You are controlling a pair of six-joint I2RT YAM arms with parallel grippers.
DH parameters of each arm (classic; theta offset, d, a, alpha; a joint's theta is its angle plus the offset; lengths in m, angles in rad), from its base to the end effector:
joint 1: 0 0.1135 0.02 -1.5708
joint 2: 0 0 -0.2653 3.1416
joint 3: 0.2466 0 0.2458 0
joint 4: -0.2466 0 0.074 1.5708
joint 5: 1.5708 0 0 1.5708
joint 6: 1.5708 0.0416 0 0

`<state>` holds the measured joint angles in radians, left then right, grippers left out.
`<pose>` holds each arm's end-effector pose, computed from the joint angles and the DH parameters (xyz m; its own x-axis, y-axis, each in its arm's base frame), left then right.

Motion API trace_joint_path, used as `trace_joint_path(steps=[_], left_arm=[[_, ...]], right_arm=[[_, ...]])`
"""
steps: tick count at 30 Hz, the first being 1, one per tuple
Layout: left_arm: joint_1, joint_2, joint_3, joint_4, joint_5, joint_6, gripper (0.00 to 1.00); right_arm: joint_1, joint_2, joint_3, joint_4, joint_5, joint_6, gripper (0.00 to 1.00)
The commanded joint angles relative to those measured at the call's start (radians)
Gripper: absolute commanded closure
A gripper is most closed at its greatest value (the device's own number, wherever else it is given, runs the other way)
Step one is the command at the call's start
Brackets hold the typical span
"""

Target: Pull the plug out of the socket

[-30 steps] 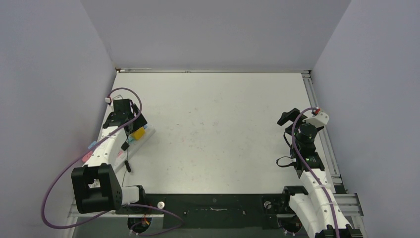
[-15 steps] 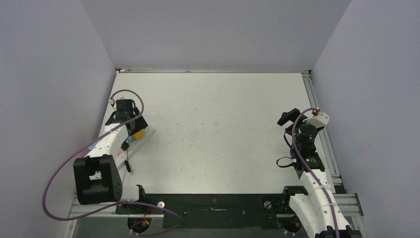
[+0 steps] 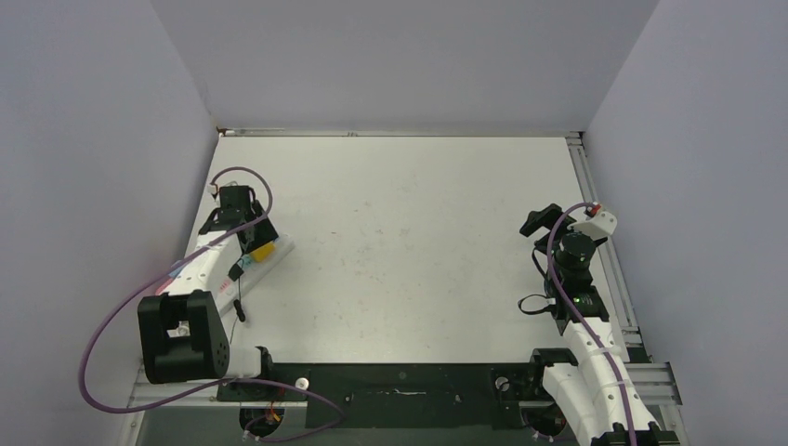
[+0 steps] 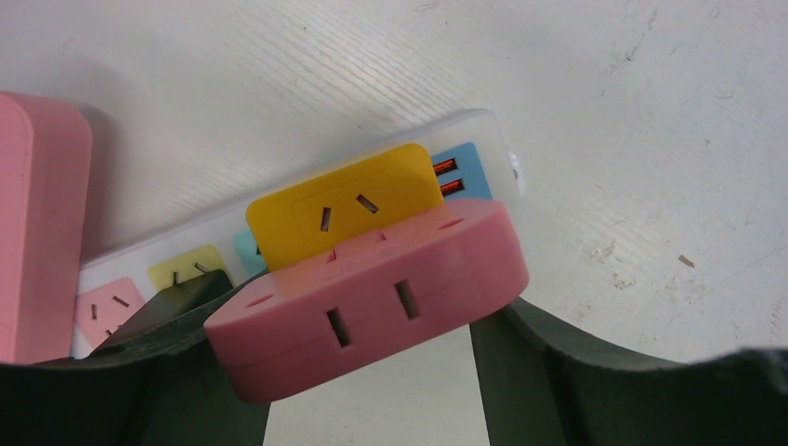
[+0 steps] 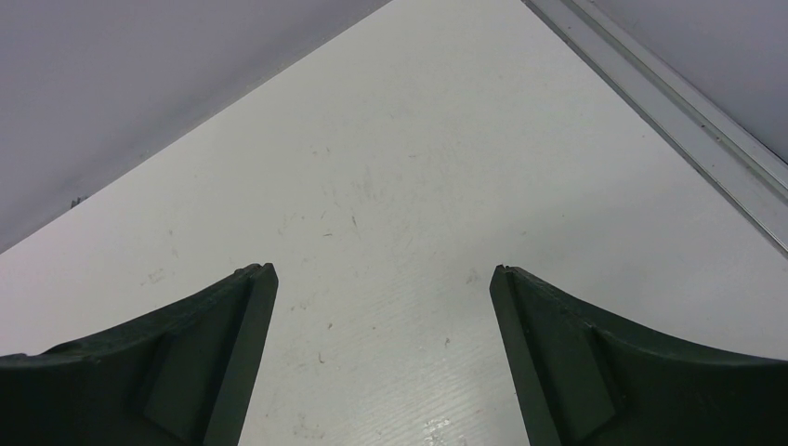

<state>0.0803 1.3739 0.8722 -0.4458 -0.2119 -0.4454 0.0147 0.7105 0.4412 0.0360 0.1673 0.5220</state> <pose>0.2713 0.0306 0.2185 -0.6439 -0.4743 -0.6003 -0.5299 0.8425 -0.0974 0.1766 -0.0043 0.2544 -0.1268 0.4898 -0.8625 0.2431 0.8584 0.4517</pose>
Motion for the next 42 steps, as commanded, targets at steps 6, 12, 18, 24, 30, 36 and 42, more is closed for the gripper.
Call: trace_joint_path(steps=[6,12,18,24,30,36,42], left_arm=[[-0.168,-0.025,0.019,0.084,0.067,0.052,0.62],[-0.262,-0.016,0.016,0.106,0.127,0.089,0.62],[-0.411,0.032,0.027,0.114,0.171,0.152,0.63],[-0.595,0.103,0.056,0.085,0.172,0.248,0.63],[-0.769,0.154,0.068,0.068,0.177,0.317,0.62],[-0.866,0.133,0.051,0.088,0.32,0.362,0.6],[-0.944,0.093,0.04,0.073,0.264,0.396,0.54]], right_arm=[[0.001,-0.005,-0.014,0.042,0.001,0.008,0.1],[0.001,0.001,-0.021,0.049,0.009,0.008,0.1],[0.001,0.004,-0.026,0.054,0.015,0.008,0.1],[0.001,0.007,-0.031,0.062,0.02,0.009,0.1],[0.002,0.013,-0.034,0.065,0.02,0.007,0.1],[0.001,0.016,-0.035,0.07,0.015,0.003,0.1],[0.002,0.033,-0.041,0.088,-0.005,-0.005,0.1]])
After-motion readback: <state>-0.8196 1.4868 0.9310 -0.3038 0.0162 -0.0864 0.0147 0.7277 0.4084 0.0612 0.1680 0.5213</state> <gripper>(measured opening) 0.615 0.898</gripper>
